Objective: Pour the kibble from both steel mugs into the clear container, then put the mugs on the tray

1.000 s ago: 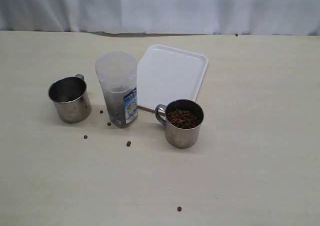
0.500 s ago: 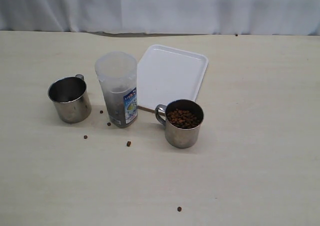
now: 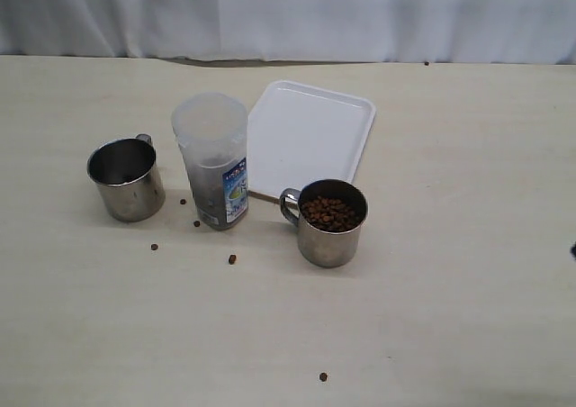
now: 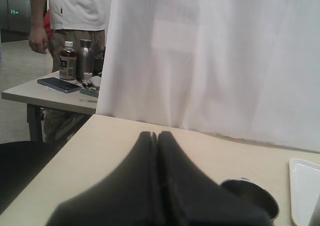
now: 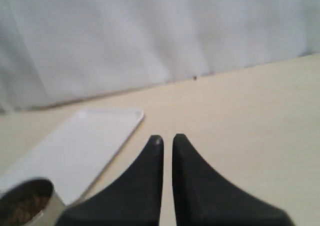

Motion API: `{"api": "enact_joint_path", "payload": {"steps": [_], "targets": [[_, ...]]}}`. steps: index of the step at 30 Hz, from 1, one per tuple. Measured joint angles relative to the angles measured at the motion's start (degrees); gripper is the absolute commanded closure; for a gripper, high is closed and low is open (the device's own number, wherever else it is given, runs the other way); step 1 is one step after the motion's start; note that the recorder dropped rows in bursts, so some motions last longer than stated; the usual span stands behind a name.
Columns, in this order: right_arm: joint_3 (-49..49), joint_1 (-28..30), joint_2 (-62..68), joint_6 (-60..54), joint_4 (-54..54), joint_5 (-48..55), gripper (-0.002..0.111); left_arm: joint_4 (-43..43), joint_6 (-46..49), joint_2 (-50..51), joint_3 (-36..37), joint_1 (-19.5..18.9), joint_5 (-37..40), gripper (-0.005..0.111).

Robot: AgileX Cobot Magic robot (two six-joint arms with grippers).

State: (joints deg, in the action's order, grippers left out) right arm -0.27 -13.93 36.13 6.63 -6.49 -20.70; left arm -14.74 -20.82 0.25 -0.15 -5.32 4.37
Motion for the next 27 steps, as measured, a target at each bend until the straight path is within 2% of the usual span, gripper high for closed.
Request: {"api": "enact_joint_path", "payload": {"steps": [4,8,13,19,27], "targets": [[0.04,0.0,22.12,2.67,12.8,-13.28,0.103,0.0,0.0,0.0,0.0,0.0,0.0,0.107],[-0.44,0.0,40.79,3.16,16.43,-27.42,0.103,0.0,0.0,0.0,0.0,0.0,0.0,0.107],[-8.89,0.0,62.25,2.01,19.48,-31.41,0.103,0.0,0.0,0.0,0.0,0.0,0.0,0.107],[-17.32,-0.1,74.84,-2.81,33.31,-36.15,0.103,0.0,0.0,0.0,0.0,0.0,0.0,0.107],[-21.3,-0.1,76.86,-5.72,43.73,-35.77,0.103,0.0,-0.03,0.0,0.0,0.0,0.0,0.107]]}}
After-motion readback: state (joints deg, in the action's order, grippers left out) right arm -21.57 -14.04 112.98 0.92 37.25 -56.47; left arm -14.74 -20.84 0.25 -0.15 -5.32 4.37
